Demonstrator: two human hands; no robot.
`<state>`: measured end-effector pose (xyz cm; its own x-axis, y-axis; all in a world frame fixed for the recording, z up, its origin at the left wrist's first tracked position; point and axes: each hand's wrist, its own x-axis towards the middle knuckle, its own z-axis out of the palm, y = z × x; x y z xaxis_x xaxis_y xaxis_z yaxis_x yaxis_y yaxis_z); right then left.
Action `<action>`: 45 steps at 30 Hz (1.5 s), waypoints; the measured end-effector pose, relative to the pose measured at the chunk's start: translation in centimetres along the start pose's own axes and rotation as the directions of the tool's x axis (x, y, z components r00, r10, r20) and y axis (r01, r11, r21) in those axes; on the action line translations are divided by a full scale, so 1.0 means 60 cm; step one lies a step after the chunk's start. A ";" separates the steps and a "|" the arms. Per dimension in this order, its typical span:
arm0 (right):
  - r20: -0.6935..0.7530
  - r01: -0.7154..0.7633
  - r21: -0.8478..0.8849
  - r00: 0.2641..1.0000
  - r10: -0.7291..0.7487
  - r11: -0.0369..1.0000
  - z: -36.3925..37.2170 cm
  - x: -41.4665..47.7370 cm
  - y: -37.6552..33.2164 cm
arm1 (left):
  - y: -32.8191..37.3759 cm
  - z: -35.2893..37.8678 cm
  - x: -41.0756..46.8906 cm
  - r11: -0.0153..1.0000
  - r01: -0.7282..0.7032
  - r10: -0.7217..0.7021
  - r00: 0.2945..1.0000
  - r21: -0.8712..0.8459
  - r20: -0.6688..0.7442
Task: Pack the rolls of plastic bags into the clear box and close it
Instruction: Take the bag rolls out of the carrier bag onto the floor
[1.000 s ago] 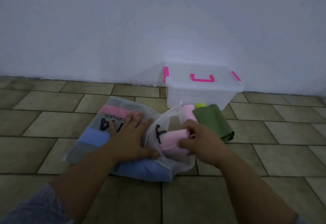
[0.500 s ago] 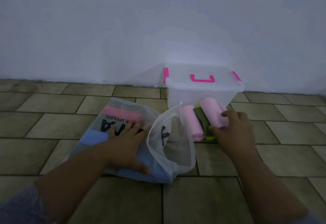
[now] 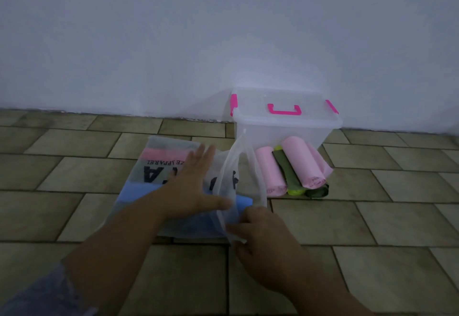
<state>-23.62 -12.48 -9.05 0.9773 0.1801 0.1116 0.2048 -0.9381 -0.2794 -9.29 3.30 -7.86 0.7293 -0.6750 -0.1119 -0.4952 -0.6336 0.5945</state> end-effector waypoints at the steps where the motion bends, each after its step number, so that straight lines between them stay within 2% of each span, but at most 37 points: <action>1: 0.023 0.015 0.011 1.000 -0.015 1.000 0.004 0.000 -0.001 | 0.012 0.006 -0.001 0.997 -0.061 0.062 0.998 0.049 -0.029; 3: 0.063 0.014 0.069 0.998 -0.018 0.998 0.000 0.003 0.000 | 0.019 0.033 0.000 0.951 -0.098 0.106 0.994 0.294 -0.014; 5: 0.039 -0.069 0.176 0.997 0.064 0.982 -0.012 0.010 0.009 | -0.004 0.054 -0.001 0.891 -0.003 0.006 1.000 0.453 -0.006; 6: -0.029 -0.119 0.212 0.991 0.128 0.970 -0.017 0.015 0.018 | -0.018 0.058 -0.003 0.883 0.043 -0.040 0.999 0.467 -0.016; 8: -0.145 -0.184 0.229 0.965 0.221 0.956 -0.020 0.029 0.036 | -0.040 0.061 -0.007 0.879 0.056 -0.046 0.998 0.473 -0.033; 9: -0.135 -0.199 0.217 0.964 0.231 0.956 -0.019 0.038 0.040 | -0.044 0.062 -0.008 0.875 0.042 -0.030 0.999 0.482 -0.032; 13: 0.128 -0.222 0.150 0.971 0.204 0.963 -0.008 0.083 0.041 | -0.040 0.066 -0.006 0.877 0.032 -0.007 0.999 0.479 -0.053; 15: 0.132 -0.212 0.180 0.973 0.190 0.961 -0.009 0.086 0.046 | -0.041 0.065 -0.008 0.882 0.038 -0.005 0.997 0.470 -0.071; 18: 0.014 -0.216 0.313 0.975 0.223 0.925 -0.033 0.060 0.064 | -0.043 0.066 -0.010 0.895 0.050 -0.002 0.994 0.443 -0.107; 20: -0.097 -0.245 0.390 0.948 0.304 0.888 -0.060 0.035 0.088 | -0.045 0.071 -0.008 0.887 0.059 0.000 0.992 0.459 -0.127; 23: -0.372 -0.271 0.415 0.821 0.434 0.869 -0.093 0.017 0.129 | -0.045 0.081 -0.003 0.862 0.068 0.004 0.990 0.502 -0.141; 25: -0.543 -0.332 0.326 0.700 0.463 0.885 -0.098 0.027 0.146 | -0.042 0.085 0.001 0.845 0.073 0.001 0.990 0.530 -0.138; 26: -0.594 -0.376 0.256 0.665 0.452 0.891 -0.094 0.035 0.149 | -0.040 0.086 0.003 0.839 0.077 -0.005 0.991 0.539 -0.135; 27: -0.609 -0.419 0.166 0.668 0.428 0.892 -0.086 0.045 0.149 | -0.037 0.087 0.005 0.833 0.082 -0.012 0.991 0.547 -0.132; 30: -0.510 -0.523 -0.170 0.772 0.379 0.835 -0.045 0.063 0.145 | -0.027 0.090 0.012 0.828 0.093 -0.035 0.993 0.553 -0.115; 33: -0.472 -0.590 -0.310 0.776 0.418 0.745 -0.026 0.070 0.147 | -0.023 0.093 0.015 0.817 0.094 -0.042 0.994 0.569 -0.103; 36: -0.421 -0.619 -0.315 0.771 0.479 0.719 -0.028 0.075 0.143 | -0.026 0.094 0.015 0.800 0.087 -0.030 0.994 0.594 -0.106; 38: -0.407 -0.647 -0.244 0.744 0.529 0.722 -0.034 0.078 0.130 | -0.023 0.092 0.012 0.801 0.083 -0.030 0.995 0.593 -0.099; 40: -0.426 -0.614 -0.109 0.739 0.521 0.781 -0.032 0.074 0.099 | -0.016 0.082 0.006 0.853 0.066 -0.038 0.997 0.518 -0.064; 41: -0.432 -0.559 -0.052 0.760 0.486 0.828 -0.026 0.069 0.079 | -0.014 0.071 0.004 0.900 0.066 -0.043 0.997 0.431 -0.063; 43: -0.416 -0.423 -0.009 0.826 0.381 0.906 -0.003 0.052 0.039 | -0.018 0.037 0.002 0.975 0.111 -0.071 0.977 0.194 -0.202; 45: -0.326 -0.345 0.003 0.887 0.327 0.939 0.023 0.028 0.016 | -0.044 -0.011 0.007 0.975 0.224 -0.204 0.867 -0.010 -0.455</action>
<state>-21.72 -12.69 -10.48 0.9160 -0.2433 0.3191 -0.1443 -0.9417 -0.3040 -7.34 4.98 -8.94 0.9480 -0.2838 0.1442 -0.3145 -0.7651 0.5619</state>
